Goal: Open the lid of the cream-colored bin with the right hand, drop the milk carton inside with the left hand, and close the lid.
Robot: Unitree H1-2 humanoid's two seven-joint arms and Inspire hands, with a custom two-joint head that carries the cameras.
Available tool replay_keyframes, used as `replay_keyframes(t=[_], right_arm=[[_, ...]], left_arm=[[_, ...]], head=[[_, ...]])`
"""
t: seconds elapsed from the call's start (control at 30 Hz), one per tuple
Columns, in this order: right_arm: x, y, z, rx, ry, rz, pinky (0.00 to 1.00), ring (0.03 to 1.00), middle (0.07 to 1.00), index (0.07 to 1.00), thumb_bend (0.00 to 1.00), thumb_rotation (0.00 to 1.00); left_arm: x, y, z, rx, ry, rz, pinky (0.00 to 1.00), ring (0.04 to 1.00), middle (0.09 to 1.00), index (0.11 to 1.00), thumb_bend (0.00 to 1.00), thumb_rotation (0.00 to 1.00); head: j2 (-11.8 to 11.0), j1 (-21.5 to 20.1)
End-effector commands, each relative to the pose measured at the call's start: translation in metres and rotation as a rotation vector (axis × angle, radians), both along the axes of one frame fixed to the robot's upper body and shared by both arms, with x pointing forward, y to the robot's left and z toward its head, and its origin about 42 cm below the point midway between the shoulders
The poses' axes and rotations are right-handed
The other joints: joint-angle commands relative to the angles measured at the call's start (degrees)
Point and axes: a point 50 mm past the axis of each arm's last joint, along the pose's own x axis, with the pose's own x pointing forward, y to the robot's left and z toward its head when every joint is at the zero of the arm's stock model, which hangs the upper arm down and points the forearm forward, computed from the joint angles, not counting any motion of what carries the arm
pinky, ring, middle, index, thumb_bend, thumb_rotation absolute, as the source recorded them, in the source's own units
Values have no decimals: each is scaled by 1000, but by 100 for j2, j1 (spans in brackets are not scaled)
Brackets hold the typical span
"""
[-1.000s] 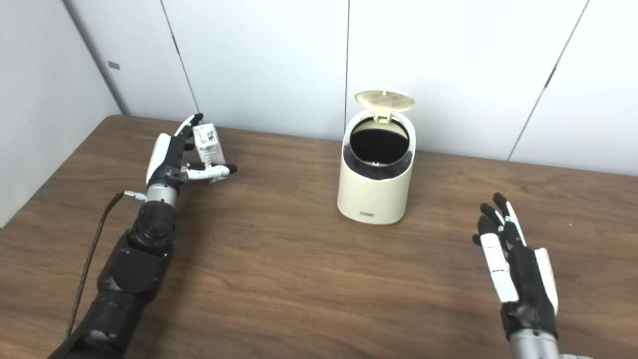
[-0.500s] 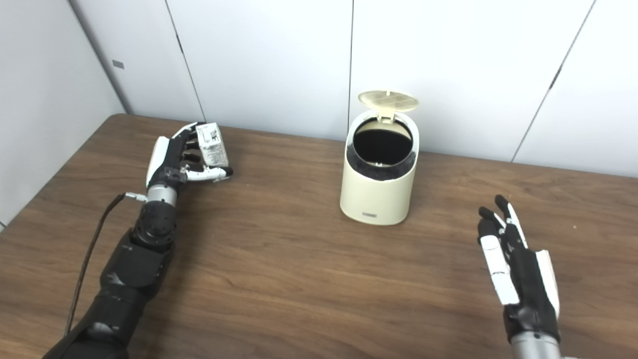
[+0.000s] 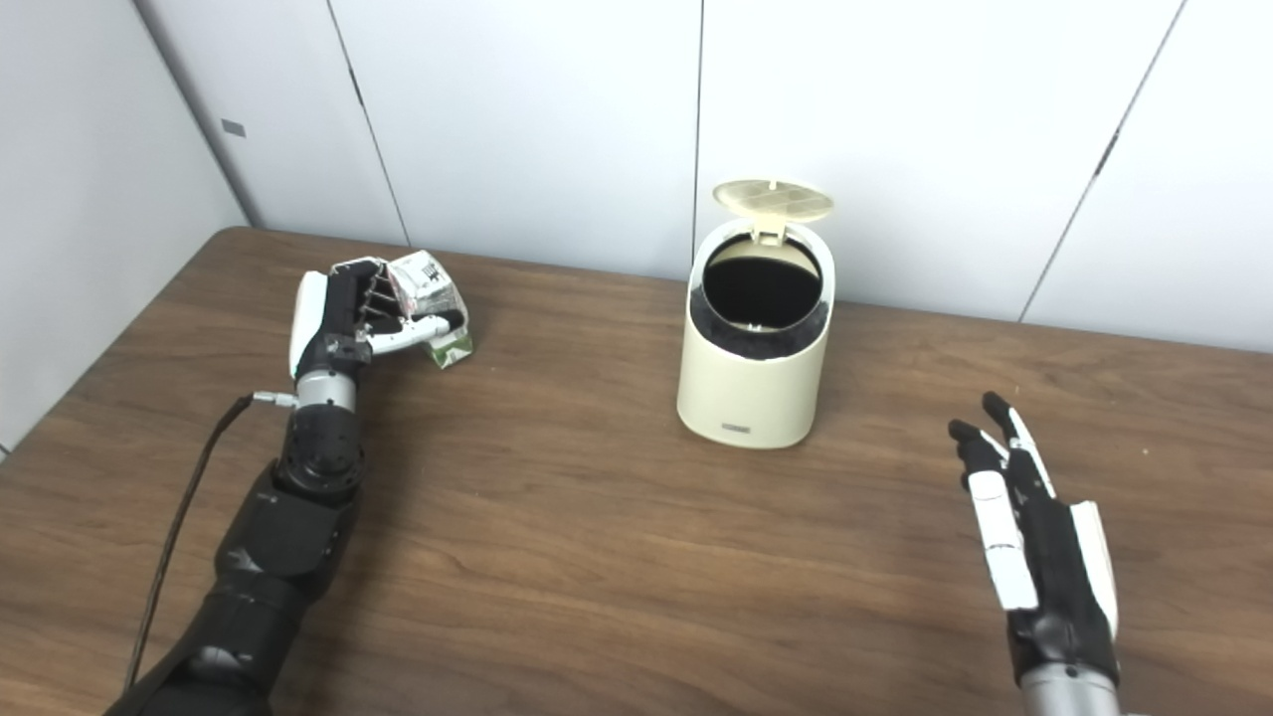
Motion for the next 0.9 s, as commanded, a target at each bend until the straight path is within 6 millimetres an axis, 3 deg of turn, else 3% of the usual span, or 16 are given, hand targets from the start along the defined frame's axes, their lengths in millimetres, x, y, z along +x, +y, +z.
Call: replay_keyframes(t=[0.0, 0.27, 0.53, 0.63, 0.87], right_arm=[[2, -2, 10, -22, -82, 8, 851, 871, 841, 919, 423, 1000], [3, -5, 7, -2, -98, 1, 785, 842, 831, 911, 417, 1000], [3, -3, -3, -35, -86, -11, 821, 844, 826, 891, 445, 995], [3, -2, -7, -42, -77, -6, 809, 845, 833, 894, 469, 999], [2, 1, -11, -46, -81, -1, 731, 825, 839, 908, 464, 992]], left_arm=[[14, -2, 34, 35, -124, -23, 408, 465, 486, 454, 479, 0], [3, -20, 50, 24, -225, -79, 356, 450, 480, 464, 477, 0], [-25, -47, 77, 11, -330, -166, 390, 457, 479, 462, 479, 0], [-35, -62, 91, 3, -367, -211, 395, 456, 491, 474, 479, 0], [-53, -105, 126, -11, -487, -358, 361, 448, 493, 475, 478, 0]], head=[[23, -18], [70, -352], [128, -1191], [164, -1445], [190, -1616]])
